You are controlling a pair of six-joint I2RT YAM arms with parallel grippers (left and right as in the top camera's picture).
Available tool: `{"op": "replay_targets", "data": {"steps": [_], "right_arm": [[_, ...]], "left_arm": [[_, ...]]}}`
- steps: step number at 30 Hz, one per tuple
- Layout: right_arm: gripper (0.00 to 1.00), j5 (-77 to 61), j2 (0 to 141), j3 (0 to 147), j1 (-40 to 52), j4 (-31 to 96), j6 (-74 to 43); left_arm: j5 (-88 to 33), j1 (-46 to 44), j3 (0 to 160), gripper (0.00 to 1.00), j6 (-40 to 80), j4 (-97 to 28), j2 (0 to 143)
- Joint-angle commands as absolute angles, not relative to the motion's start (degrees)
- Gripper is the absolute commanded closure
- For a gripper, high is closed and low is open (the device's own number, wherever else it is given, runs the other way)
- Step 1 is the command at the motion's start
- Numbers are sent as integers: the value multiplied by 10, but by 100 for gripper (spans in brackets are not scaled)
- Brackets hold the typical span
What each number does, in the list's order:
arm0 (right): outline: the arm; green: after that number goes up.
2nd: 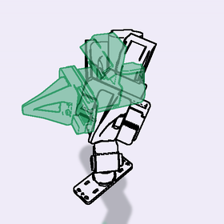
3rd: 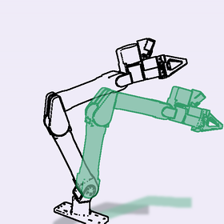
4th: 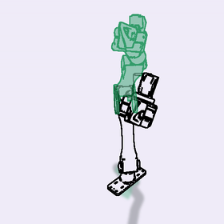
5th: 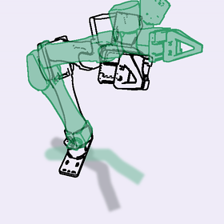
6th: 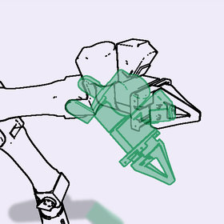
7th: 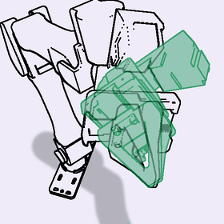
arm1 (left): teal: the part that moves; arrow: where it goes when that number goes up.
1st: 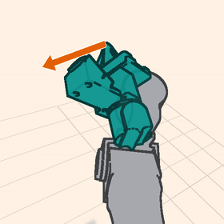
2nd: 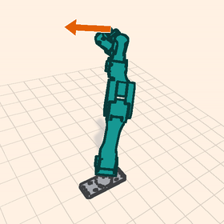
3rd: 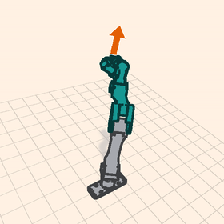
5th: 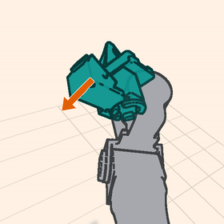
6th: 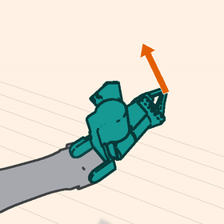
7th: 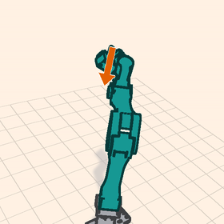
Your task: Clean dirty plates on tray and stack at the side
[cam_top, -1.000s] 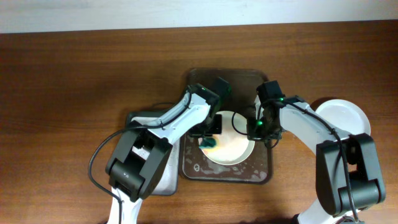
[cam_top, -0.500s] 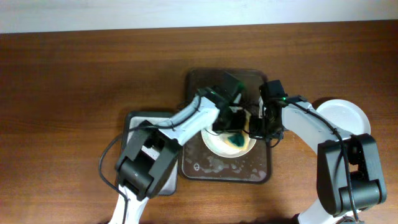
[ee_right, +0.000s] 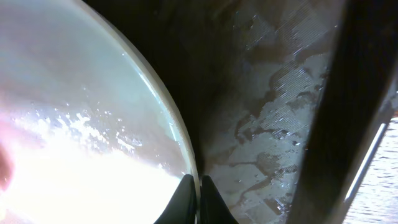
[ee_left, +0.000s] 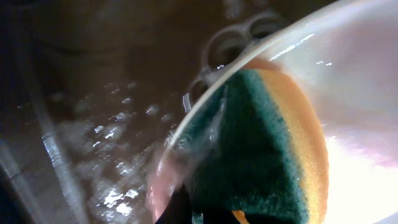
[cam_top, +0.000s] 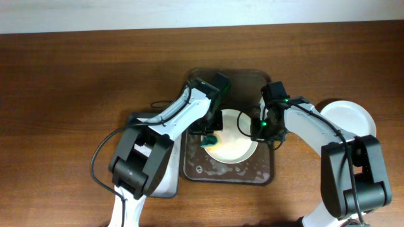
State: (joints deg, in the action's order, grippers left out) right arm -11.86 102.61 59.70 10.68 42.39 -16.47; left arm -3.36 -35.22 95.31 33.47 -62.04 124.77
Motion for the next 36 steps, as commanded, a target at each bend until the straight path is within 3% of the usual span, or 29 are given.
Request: {"op": "replay_targets", "data": {"steps": [1, 4, 13, 17, 20, 23, 26, 27, 28, 31, 36], "right_arm": [[96, -84, 1030, 592, 104, 440, -164], [96, -69, 992, 593, 105, 457, -153], [96, 60, 785, 596, 133, 504, -138], [96, 182, 706, 596, 210, 509, -138], [96, 269, 694, 596, 276, 519, -138], [96, 358, 695, 597, 315, 525, -138], [96, 422, 695, 611, 354, 554, -138], [96, 447, 695, 617, 374, 568, -138], [96, 472, 695, 621, 390, 576, -138], [96, 579, 695, 623, 462, 594, -138], [96, 714, 695, 627, 567, 605, -138]], "left_arm": [[118, -343, 1050, 100, 334, -714, 1255], [99, -347, 1126, 100, 331, -784, 1191], [119, -247, 1069, 100, 273, -926, 1002], [103, -220, 863, 100, 266, -807, 937], [38, -178, 692, 100, 215, -643, 884], [6, -152, 663, 99, 190, -606, 879], [-48, -136, 682, 69, 181, -601, 851], [-59, -129, 690, 52, 181, -600, 834], [-63, -122, 695, 42, 181, -600, 815], [-62, -112, 696, 0, 181, -601, 764], [-62, -112, 696, 0, 181, -602, 754]]}}
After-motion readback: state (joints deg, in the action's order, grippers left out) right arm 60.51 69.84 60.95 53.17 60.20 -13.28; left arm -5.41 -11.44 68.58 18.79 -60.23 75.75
